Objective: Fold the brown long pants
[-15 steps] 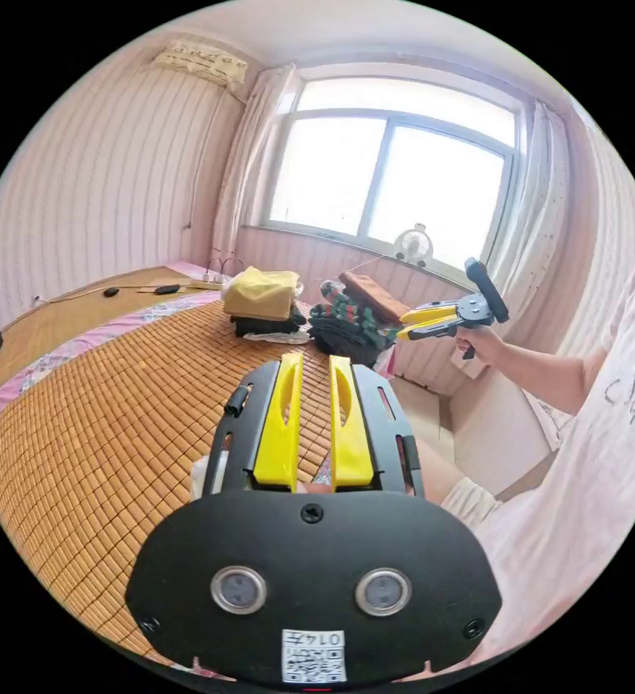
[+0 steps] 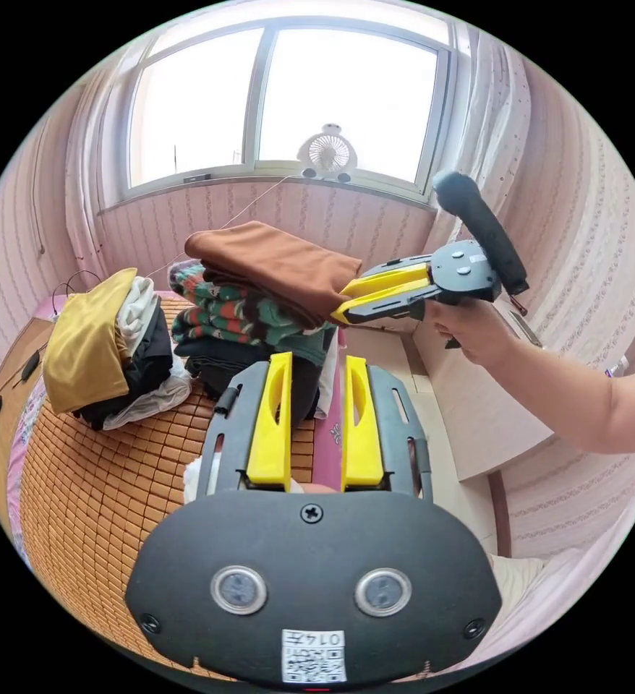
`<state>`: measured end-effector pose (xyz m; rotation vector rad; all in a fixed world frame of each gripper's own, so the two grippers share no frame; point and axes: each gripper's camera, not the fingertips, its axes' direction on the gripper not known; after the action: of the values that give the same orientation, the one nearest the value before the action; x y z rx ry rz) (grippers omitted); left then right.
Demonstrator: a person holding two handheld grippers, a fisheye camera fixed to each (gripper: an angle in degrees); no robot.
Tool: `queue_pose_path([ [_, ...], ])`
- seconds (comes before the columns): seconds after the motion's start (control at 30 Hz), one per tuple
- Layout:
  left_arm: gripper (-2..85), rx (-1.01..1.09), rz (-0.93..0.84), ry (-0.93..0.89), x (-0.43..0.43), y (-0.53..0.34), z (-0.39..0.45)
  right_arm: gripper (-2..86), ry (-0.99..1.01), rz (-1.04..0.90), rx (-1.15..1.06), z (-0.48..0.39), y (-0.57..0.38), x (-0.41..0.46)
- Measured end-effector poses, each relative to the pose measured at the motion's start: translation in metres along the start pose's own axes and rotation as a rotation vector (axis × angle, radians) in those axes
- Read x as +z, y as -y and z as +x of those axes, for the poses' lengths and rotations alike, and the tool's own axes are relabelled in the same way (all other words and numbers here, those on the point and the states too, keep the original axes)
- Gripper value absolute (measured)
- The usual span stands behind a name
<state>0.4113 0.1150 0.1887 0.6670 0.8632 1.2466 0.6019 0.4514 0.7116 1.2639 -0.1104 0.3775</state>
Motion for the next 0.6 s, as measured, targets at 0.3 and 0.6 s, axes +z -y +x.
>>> queue_pose_path([
  [0.3, 9.9, -0.128, -0.112, -0.014, 0.084, 0.072, 0.001, 3.4, 0.162, 0.205, 0.01, 0.077, 0.015, -0.105],
  [0.6, 4.1, -0.231, 0.097, -0.074, -0.04, 0.091, -0.024, 2.2, 0.298, 0.529, -0.122, 0.088, 0.071, -0.239],
])
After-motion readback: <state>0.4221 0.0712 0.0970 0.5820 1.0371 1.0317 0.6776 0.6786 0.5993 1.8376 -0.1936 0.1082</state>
